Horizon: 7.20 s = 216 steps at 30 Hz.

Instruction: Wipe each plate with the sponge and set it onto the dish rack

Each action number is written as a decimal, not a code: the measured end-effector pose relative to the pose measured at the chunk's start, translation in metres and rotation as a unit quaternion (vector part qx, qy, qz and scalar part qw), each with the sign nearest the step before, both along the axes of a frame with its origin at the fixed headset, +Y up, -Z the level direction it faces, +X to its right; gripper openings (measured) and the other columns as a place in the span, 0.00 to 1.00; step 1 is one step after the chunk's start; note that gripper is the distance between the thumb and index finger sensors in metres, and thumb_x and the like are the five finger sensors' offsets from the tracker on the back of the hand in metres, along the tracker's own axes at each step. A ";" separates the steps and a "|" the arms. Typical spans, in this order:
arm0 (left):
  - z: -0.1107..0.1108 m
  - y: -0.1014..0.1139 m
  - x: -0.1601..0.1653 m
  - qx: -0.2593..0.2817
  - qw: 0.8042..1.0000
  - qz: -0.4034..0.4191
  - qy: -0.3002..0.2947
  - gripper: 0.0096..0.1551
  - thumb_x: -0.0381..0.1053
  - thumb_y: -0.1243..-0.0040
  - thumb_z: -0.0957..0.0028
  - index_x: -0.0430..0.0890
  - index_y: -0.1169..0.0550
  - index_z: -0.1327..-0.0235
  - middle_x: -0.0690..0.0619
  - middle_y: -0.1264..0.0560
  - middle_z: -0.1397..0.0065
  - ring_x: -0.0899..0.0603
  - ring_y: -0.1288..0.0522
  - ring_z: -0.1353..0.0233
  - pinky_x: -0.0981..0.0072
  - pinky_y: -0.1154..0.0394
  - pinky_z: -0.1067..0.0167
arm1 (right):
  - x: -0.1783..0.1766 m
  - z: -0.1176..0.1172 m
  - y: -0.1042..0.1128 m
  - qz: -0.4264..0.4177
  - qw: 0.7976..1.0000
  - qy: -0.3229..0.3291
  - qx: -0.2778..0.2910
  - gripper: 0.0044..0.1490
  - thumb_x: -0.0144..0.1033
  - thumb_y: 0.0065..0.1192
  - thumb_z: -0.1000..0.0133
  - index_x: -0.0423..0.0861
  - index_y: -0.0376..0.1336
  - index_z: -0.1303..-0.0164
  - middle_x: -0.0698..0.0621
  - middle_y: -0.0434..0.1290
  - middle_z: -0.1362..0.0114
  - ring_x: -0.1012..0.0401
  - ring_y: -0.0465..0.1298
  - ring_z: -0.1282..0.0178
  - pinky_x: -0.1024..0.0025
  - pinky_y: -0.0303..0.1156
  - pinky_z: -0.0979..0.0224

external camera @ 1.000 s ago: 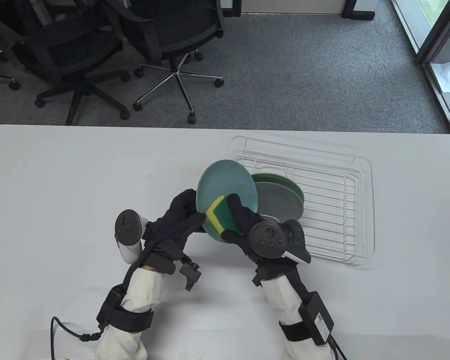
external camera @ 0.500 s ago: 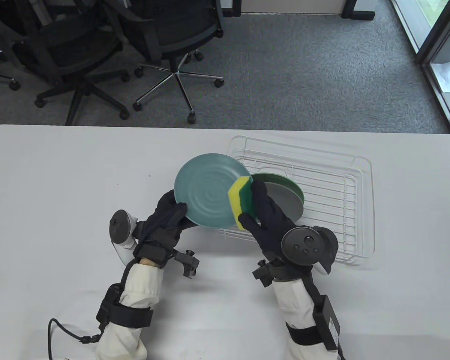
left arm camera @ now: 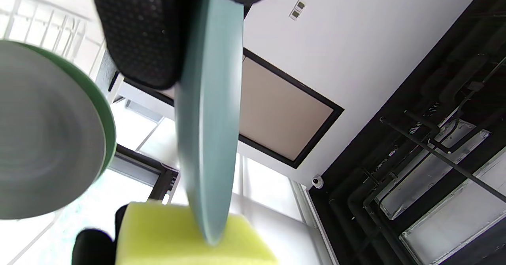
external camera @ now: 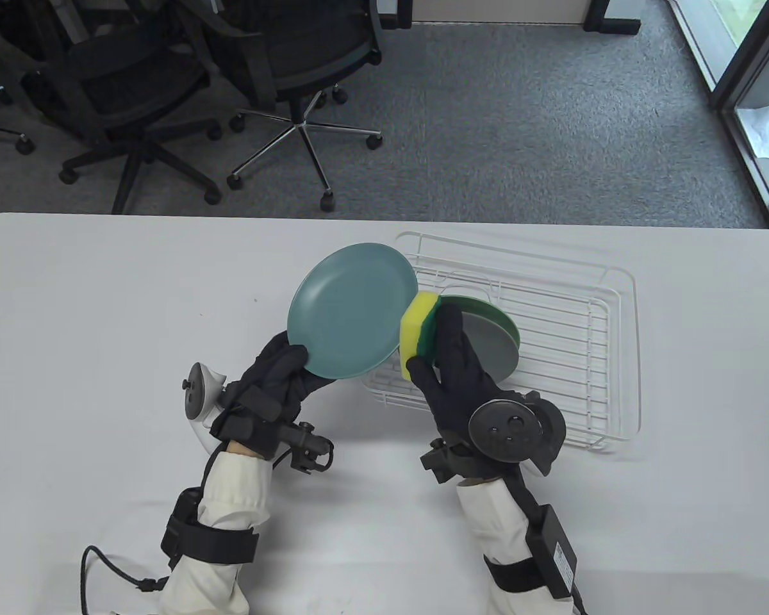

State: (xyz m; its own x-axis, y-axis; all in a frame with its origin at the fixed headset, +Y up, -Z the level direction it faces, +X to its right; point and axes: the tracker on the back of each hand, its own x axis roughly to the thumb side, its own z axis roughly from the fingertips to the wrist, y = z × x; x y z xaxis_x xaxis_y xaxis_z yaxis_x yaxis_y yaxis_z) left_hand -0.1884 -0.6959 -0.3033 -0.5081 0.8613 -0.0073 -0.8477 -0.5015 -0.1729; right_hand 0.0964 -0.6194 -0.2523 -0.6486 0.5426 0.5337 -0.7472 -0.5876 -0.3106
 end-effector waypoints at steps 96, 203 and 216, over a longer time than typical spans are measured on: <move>-0.008 -0.019 -0.002 -0.013 0.965 -0.258 0.050 0.24 0.42 0.43 0.39 0.25 0.20 0.43 0.38 0.16 0.55 0.48 0.12 0.64 0.82 0.13 0.75 | -0.027 0.018 0.007 -0.039 0.999 0.009 -0.019 0.45 0.42 0.48 0.30 0.32 0.37 0.14 0.22 0.63 0.26 0.39 0.76 0.39 0.58 0.79 0.38; -0.033 0.029 0.104 0.305 0.710 -0.625 0.104 0.23 0.36 0.44 0.41 0.33 0.29 0.34 0.36 0.22 0.40 0.36 0.13 0.47 0.60 0.09 0.58 | 0.093 -0.012 -0.002 -0.417 0.843 0.313 -0.134 0.40 0.41 0.39 0.26 0.36 0.36 0.10 0.24 0.61 0.23 0.39 0.71 0.35 0.55 0.75 0.35; -0.047 0.001 0.132 0.287 0.664 -0.688 0.057 0.22 0.37 0.42 0.42 0.35 0.27 0.35 0.36 0.21 0.40 0.34 0.12 0.47 0.56 0.08 0.58 | 0.069 -0.018 -0.006 -0.361 0.869 0.293 -0.171 0.39 0.42 0.41 0.26 0.38 0.39 0.10 0.24 0.61 0.23 0.38 0.71 0.34 0.54 0.74 0.34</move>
State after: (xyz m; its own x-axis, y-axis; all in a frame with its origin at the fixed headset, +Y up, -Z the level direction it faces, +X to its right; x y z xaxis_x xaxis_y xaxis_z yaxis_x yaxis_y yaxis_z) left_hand -0.0564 -0.6946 -0.3502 0.7941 0.3548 0.4935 -0.4584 0.8828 0.1029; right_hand 0.1652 -0.6249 -0.2699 0.2557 0.8868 0.3849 -0.9300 0.1168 0.3487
